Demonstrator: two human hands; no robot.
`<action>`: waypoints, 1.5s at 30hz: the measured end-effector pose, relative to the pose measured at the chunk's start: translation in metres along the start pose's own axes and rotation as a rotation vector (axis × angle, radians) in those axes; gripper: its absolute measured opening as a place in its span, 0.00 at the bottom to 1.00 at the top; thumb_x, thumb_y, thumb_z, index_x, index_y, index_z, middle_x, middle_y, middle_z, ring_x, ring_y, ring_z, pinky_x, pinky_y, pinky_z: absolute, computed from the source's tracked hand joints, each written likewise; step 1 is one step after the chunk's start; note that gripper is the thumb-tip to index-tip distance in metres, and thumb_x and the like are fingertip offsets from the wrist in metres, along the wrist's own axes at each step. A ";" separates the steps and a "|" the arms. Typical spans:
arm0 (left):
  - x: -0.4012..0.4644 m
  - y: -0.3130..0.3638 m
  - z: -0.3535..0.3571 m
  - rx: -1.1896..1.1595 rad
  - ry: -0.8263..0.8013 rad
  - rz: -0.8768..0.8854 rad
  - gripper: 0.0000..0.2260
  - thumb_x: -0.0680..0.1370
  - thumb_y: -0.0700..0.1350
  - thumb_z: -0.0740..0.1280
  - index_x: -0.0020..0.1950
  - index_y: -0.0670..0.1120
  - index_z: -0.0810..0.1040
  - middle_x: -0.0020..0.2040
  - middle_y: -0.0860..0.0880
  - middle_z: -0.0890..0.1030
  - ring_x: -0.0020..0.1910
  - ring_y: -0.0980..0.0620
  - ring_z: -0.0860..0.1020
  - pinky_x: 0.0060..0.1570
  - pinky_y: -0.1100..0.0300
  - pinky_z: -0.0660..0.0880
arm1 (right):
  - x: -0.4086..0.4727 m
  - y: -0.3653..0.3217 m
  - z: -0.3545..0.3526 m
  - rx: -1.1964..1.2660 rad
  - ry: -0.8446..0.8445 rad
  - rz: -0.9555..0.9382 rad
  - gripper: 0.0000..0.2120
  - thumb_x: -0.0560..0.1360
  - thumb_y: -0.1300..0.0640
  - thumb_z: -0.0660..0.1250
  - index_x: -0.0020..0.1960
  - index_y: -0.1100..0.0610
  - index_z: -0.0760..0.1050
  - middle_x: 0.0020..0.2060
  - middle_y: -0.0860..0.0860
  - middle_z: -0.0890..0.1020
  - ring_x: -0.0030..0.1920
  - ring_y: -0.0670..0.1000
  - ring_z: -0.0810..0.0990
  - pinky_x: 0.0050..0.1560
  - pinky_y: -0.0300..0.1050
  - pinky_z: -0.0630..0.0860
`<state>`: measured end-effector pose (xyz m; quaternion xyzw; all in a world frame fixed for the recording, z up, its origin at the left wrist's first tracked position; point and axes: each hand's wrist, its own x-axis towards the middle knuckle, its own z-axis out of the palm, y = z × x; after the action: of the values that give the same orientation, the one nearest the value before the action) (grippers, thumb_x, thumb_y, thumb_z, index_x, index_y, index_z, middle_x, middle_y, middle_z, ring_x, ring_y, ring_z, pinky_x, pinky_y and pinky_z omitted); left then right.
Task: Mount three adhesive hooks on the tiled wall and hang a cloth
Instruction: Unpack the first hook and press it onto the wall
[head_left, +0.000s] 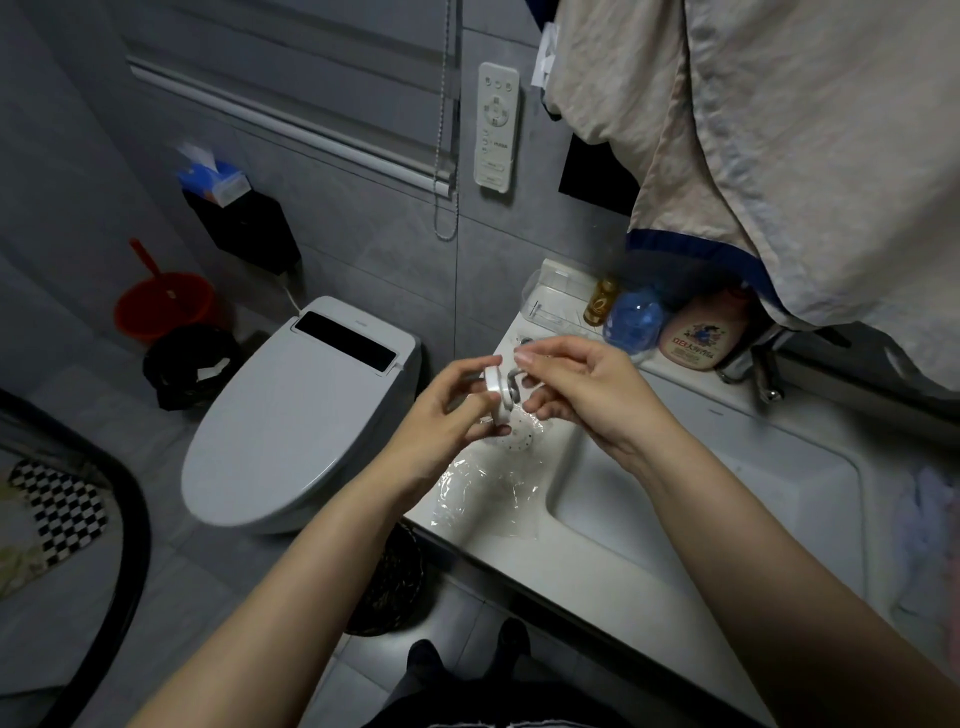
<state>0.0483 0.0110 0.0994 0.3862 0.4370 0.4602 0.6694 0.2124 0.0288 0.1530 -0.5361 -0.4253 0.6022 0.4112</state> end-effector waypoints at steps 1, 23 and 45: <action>-0.001 0.000 0.001 0.015 -0.033 -0.004 0.18 0.75 0.40 0.66 0.65 0.44 0.76 0.58 0.34 0.77 0.51 0.42 0.81 0.50 0.54 0.79 | 0.004 0.000 0.001 -0.039 0.036 -0.027 0.08 0.76 0.62 0.70 0.52 0.65 0.80 0.38 0.56 0.80 0.28 0.48 0.80 0.29 0.36 0.76; -0.008 -0.002 -0.003 0.129 -0.083 -0.004 0.16 0.76 0.38 0.67 0.63 0.49 0.78 0.62 0.33 0.74 0.54 0.39 0.81 0.54 0.52 0.80 | -0.001 0.009 0.003 -0.104 0.095 -0.081 0.03 0.76 0.60 0.71 0.47 0.59 0.81 0.38 0.53 0.82 0.31 0.48 0.81 0.33 0.37 0.77; -0.003 0.010 -0.004 -0.059 0.063 0.054 0.15 0.81 0.35 0.61 0.67 0.43 0.75 0.58 0.40 0.77 0.50 0.46 0.80 0.48 0.58 0.79 | -0.021 0.012 0.000 -0.037 -0.062 0.011 0.10 0.73 0.68 0.72 0.54 0.65 0.79 0.34 0.57 0.84 0.33 0.49 0.85 0.36 0.36 0.81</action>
<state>0.0411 0.0115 0.1075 0.3632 0.4334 0.5027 0.6539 0.2133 0.0053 0.1476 -0.5271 -0.4460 0.6126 0.3846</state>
